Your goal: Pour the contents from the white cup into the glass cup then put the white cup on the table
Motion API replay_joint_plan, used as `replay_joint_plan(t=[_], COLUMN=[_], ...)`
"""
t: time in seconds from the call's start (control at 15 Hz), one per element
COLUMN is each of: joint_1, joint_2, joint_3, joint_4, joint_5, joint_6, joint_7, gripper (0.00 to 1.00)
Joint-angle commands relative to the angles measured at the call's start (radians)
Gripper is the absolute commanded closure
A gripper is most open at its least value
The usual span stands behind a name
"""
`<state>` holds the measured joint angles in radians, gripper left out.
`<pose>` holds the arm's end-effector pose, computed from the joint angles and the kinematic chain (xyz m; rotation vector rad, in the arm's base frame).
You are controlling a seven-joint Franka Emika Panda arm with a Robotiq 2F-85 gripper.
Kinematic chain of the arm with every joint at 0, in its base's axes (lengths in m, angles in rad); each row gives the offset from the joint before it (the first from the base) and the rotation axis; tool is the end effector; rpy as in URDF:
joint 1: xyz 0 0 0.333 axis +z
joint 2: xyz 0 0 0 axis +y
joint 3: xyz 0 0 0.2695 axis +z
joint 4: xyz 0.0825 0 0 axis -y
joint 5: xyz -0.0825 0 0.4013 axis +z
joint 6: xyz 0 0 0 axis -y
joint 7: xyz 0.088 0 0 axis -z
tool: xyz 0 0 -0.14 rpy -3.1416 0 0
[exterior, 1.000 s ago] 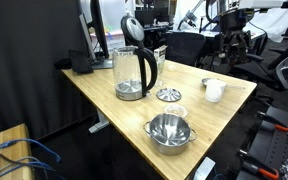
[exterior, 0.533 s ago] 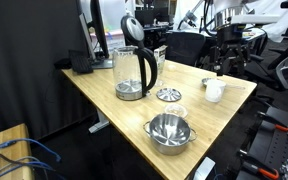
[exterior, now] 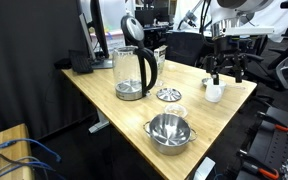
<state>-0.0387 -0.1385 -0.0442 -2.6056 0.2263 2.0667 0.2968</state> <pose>0.3879 -0.0129 0.1875 -2.8393 0.7653 0.6216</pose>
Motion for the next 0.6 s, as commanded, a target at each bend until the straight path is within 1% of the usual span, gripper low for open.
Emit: replay_joint_plan(t=[0.0,0.27,0.53], joint_1=[-0.006,-0.004,-0.005], joint_2=[0.001,0.022,0.124], joint_3=[0.005,0.005,-0.002], joint_4=[0.002,0.003,0.018], joint_5=[0.000,0.016,0.070], joint_6=[-0.002,0.020,0.087], joint_7=[-0.001,0.001,-0.002], gripper=[0.00,0.00,0.00])
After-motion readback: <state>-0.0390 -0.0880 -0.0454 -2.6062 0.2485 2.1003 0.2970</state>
